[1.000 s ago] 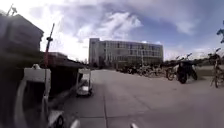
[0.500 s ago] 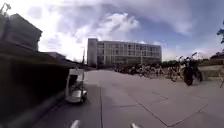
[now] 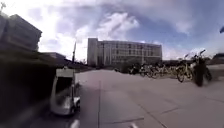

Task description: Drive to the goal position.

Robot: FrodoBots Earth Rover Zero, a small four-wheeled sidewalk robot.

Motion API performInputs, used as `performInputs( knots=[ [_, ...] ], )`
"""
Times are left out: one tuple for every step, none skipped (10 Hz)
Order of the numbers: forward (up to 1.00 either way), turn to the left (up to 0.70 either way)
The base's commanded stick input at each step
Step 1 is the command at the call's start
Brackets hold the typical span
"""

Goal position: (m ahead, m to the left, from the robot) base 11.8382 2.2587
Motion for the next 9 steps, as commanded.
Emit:
performInputs(
  knots=[
    [1.00,0.00],
    [1.00,0.00],
    [1.00,0.00],
    [1.00,0.00],
    [1.00,0.00],
    [1.00,0.00],
    [1.00,0.00],
    [1.00,0.00],
    [1.00,0.00]
  ],
)
